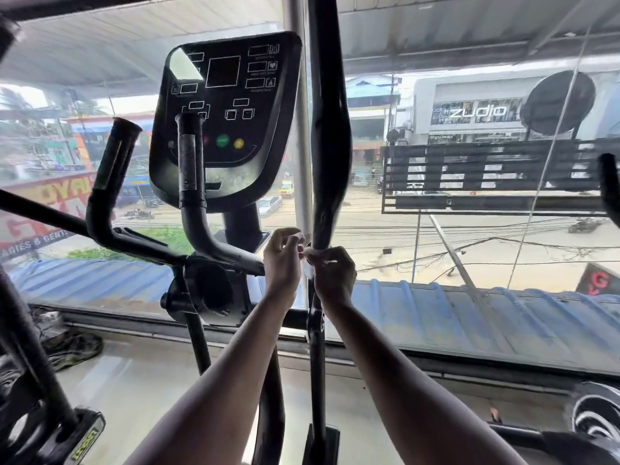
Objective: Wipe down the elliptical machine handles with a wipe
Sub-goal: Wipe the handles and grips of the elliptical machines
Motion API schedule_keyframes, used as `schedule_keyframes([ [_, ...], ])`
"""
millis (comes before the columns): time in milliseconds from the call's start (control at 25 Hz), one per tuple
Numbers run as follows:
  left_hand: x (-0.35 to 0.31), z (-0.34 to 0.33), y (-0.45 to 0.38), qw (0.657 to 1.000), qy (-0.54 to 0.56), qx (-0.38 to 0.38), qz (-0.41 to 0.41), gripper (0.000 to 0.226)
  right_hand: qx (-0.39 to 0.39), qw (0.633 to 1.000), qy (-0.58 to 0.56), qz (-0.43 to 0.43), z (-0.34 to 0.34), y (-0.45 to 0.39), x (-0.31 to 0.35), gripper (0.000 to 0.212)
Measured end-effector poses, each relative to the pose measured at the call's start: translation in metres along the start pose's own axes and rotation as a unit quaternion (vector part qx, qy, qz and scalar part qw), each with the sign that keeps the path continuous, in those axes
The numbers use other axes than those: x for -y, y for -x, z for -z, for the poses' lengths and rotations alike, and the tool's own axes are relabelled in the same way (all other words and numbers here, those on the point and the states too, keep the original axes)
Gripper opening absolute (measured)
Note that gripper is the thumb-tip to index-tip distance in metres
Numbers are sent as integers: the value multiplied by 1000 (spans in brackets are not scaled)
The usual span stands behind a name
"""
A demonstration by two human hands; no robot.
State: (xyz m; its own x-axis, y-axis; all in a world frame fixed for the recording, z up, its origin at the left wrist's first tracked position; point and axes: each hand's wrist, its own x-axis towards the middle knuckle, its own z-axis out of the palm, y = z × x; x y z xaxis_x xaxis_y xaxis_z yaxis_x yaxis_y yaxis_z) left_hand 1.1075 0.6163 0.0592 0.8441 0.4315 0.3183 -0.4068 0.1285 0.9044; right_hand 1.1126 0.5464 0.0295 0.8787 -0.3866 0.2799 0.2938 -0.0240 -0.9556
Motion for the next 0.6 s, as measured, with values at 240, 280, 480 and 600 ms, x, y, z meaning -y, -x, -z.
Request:
schedule_keyframes([
  [240,11,-2,-3,1000,-22,-1,22,18,-17,997,17,69,1,-2,0,32],
  [280,11,-4,-2,999,-26,-1,26,20,11,1000,15,12,0,-10,-3,32],
  [480,19,-4,-4,997,-64,-13,33,24,15,1000,15,-14,0,-13,-13,27],
  [600,25,-4,-4,995,-90,-22,38,25,48,998,33,-13,2,-21,-18,29],
])
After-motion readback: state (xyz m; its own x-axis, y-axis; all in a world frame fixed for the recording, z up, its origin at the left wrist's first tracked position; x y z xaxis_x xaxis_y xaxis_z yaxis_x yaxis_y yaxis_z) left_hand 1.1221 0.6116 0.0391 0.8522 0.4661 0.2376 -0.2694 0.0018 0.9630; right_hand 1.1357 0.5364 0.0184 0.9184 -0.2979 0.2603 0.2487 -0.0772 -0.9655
